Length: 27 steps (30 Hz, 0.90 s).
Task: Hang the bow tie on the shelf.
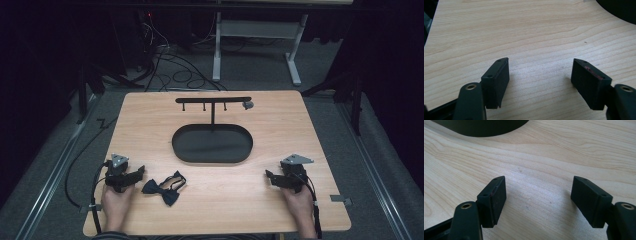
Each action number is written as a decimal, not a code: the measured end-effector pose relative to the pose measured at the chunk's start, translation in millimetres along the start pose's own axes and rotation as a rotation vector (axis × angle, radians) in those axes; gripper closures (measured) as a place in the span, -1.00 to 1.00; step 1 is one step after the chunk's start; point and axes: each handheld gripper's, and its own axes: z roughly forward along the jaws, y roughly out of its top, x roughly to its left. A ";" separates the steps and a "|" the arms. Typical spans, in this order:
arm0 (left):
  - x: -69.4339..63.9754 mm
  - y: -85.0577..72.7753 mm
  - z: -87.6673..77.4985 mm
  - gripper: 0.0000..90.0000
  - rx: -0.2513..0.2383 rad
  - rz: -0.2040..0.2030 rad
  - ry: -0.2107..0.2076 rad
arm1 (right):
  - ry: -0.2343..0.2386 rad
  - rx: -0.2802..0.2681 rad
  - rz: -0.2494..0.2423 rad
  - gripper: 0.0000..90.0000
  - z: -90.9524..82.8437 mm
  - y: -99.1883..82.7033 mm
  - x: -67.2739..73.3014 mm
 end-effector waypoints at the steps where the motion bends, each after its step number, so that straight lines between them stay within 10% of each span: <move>1: 0.0 0.0 0.0 -0.32 0.000 0.001 -0.002 | 0.000 0.000 -0.001 -0.34 0.0 0.0 0.0; 27: 0.8 -0.4 -0.7 -0.29 -0.002 0.000 -0.008 | 0.000 0.000 0.000 -0.34 0.0 0.1 0.0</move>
